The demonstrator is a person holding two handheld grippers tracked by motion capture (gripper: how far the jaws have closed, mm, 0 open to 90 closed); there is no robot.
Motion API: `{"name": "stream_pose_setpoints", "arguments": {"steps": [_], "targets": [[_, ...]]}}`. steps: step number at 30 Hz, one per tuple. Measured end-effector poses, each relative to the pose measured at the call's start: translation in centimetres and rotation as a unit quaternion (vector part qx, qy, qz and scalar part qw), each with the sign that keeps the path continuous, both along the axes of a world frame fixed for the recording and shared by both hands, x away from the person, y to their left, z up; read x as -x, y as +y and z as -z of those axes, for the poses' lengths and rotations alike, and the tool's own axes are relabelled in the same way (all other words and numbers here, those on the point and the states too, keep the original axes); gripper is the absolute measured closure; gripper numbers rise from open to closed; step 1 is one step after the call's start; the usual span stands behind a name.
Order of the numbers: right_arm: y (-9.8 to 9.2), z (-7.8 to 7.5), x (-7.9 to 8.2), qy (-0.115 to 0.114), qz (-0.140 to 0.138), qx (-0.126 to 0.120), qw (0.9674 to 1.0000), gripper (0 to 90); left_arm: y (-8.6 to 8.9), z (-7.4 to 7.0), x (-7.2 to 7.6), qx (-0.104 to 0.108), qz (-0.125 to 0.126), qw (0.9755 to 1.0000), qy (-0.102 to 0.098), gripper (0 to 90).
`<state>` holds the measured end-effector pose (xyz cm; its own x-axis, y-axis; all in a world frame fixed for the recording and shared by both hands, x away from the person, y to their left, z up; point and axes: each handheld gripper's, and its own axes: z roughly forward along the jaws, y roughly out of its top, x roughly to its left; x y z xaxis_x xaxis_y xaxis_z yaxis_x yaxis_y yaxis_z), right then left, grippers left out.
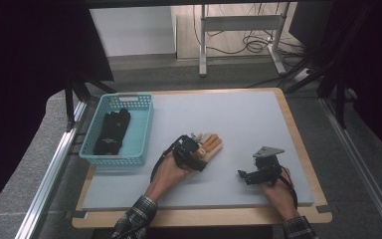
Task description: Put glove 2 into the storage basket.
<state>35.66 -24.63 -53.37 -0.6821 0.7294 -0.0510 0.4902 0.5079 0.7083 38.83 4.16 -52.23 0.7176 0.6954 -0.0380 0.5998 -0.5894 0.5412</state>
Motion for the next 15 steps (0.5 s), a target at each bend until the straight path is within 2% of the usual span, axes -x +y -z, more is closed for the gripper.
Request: {"name": "stream_pose_setpoints", "arguments": {"steps": [4,7,10,15], "targets": [[0.0,0.0,0.0,0.0,0.0,0.0,1.0,4.2,-0.04,-0.37,0.24,-0.001,0.005,1.0,-0.001,41.2],[0.0,0.0,0.0,0.0,0.0,0.0,1.0,4.3,-0.01,-0.54,0.27,-0.001,0.006,1.0,0.002,52.1],[0.0,0.0,0.0,0.0,0.0,0.0,1.0,4.3,-0.08,-0.67,0.38,-0.005,0.011,0.9999,0.002,58.7],[0.0,0.0,0.0,0.0,0.0,0.0,1.0,4.3,-0.3,-0.97,0.58,-0.012,0.011,0.9998,-0.008,61.9]]}}
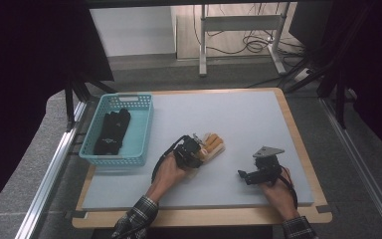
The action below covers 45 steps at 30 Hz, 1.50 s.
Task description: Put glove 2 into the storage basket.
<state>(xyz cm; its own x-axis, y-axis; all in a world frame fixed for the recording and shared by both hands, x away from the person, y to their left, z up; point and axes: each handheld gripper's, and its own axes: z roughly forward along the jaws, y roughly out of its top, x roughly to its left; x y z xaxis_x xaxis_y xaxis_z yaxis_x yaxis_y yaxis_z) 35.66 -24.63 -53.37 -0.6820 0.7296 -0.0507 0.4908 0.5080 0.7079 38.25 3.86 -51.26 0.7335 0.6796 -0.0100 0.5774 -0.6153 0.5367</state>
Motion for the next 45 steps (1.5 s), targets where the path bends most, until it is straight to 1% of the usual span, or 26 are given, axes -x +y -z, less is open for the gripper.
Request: {"name": "stream_pose_setpoints", "arguments": {"steps": [6,9,12,17,20,23,28,32,34,38,39,40,42,45], "targets": [[0.0,0.0,0.0,0.0,0.0,0.0,1.0,4.3,0.1,-0.7,-0.4,0.002,-0.009,1.0,-0.001,62.0],[0.0,0.0,0.0,0.001,0.001,0.0,1.0,4.3,0.4,-1.3,-0.6,0.011,-0.018,0.9998,-0.004,61.8],[0.0,0.0,0.0,0.0,0.0,0.0,1.0,4.3,0.9,-2.2,-0.9,0.01,-0.029,0.9995,-0.007,61.6],[0.0,0.0,0.0,0.0,0.0,0.0,1.0,4.3,2.6,-4.4,-1.6,0.017,-0.053,0.9983,-0.014,61.3],[0.0,0.0,0.0,0.0,0.0,0.0,1.0,4.3,3.9,-5.7,-2.0,0.024,-0.072,0.997,-0.017,61.1],[0.0,0.0,0.0,0.0,0.0,0.0,1.0,4.2,5.4,-6.9,-2.4,0.021,-0.089,0.9956,-0.022,61.0],[0.0,0.0,0.0,0.0,0.0,0.0,1.0,4.3,8.0,-8.4,-2.9,0.02,-0.121,0.9921,-0.028,60.9],[0.0,0.0,0.0,0.0,0.0,0.0,1.0,4.2,10.2,-9.3,-3.2,0.027,-0.148,0.9881,-0.03,60.9],[0.0,0.0,0.0,0.0,0.0,0.0,1.0,4.3,11.2,-9.6,-3.3,0.025,-0.161,0.9862,-0.031,60.9],[0.0,0.0,0.0,0.0,0.0,0.0,1.0,4.2,13.0,-10.2,-3.4,0.024,-0.184,0.9821,-0.032,60.8],[0.0,0.0,0.0,0.0,0.0,0.0,1.0,4.2,13.5,-10.3,-3.4,0.027,-0.191,0.9806,-0.033,60.7],[0.0,0.0,0.0,0.0,0.0,0.0,1.0,4.2,13.9,-10.4,-3.5,0.027,-0.196,0.9797,-0.033,60.7],[0.0,0.0,0.0,0.0,0.0,0.0,1.0,4.3,14.8,-10.6,-3.5,0.028,-0.209,0.977,-0.033,60.5],[0.0,0.0,0.0,0.0,0.0,0.0,1.0,4.2,16.0,-10.7,-3.6,0.023,-0.226,0.9734,-0.033,60.4]]}}
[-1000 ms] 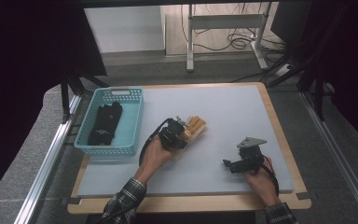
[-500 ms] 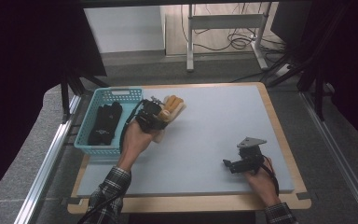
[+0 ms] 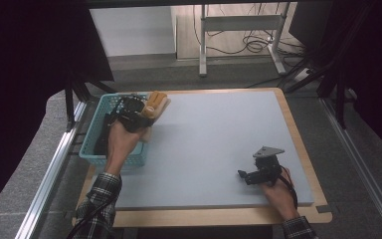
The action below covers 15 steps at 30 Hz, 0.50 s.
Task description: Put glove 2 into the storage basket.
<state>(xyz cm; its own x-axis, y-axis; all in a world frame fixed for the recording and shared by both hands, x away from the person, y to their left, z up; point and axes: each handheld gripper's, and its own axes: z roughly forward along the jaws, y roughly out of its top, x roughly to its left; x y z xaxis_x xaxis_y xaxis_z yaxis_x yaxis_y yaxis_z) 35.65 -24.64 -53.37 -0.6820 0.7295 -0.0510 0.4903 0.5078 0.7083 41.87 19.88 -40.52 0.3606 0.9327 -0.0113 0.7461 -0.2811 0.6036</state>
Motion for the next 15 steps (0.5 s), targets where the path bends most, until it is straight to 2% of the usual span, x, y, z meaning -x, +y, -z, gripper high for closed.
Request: {"name": "stream_pose_setpoints", "arguments": {"steps": [7,15], "targets": [[0.0,0.0,0.0,0.0,0.0,0.0,1.0,4.2,2.9,0.3,-0.3,-0.003,-0.039,0.9992,0.005,60.4],[0.0,0.0,0.0,0.0,0.0,0.0,1.0,4.2,5.2,2.4,-1.4,-0.009,-0.078,0.9966,0.023,60.1]]}}
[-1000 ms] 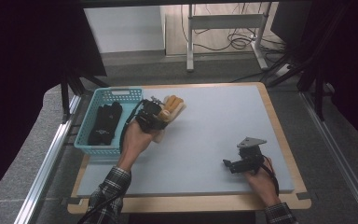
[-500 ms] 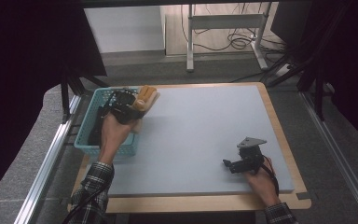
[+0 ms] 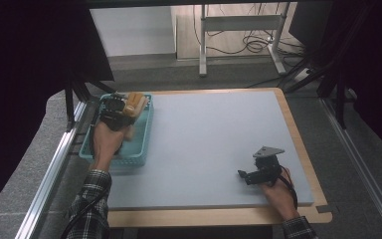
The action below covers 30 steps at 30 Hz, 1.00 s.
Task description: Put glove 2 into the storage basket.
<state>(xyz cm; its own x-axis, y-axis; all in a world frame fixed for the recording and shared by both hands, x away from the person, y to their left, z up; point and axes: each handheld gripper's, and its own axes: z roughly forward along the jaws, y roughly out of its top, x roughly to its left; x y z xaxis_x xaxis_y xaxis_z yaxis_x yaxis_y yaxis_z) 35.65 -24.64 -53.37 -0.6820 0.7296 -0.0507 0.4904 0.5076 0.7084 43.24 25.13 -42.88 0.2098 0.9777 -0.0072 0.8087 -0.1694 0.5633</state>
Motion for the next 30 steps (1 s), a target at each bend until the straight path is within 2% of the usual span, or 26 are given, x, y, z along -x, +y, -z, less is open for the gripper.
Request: {"name": "stream_pose_setpoints", "arguments": {"steps": [4,9,17,22,25,27,28,30], "targets": [[0.0,0.0,0.0,0.0,0.0,0.0,1.0,4.2,0.6,1.3,-0.8,0.007,-0.009,0.9998,0.013,59.9],[0.0,0.0,0.0,0.0,0.0,0.0,1.0,4.2,0.4,3.1,-2.0,0.009,-0.016,0.9992,0.035,59.4],[0.0,0.0,0.0,0.0,0.0,-0.001,1.0,4.3,-0.5,5.5,-3.6,0.006,-0.003,0.9977,0.067,57.5],[0.0,0.0,0.0,0.0,0.0,-0.001,1.0,4.2,-0.6,6.6,-4.3,0.014,0.01,0.9959,0.089,55.4],[0.0,0.0,0.0,0.0,0.0,-0.001,1.0,4.2,-1.1,7.3,-4.6,0.003,0.026,0.9942,0.104,51.7],[0.0,0.0,0.0,0.0,0.0,-0.001,1.0,4.2,-1.5,7.7,-4.7,-0.016,0.032,0.9933,0.11,45.8],[0.0,0.0,0.0,0.0,0.0,-0.001,1.0,4.2,-1.5,7.8,-4.7,-0.023,0.027,0.9931,0.112,44.3],[0.0,0.0,0.0,0.0,0.0,-0.001,1.0,4.3,-1.2,7.9,-4.9,-0.028,0.012,0.9925,0.119,35.7]]}}
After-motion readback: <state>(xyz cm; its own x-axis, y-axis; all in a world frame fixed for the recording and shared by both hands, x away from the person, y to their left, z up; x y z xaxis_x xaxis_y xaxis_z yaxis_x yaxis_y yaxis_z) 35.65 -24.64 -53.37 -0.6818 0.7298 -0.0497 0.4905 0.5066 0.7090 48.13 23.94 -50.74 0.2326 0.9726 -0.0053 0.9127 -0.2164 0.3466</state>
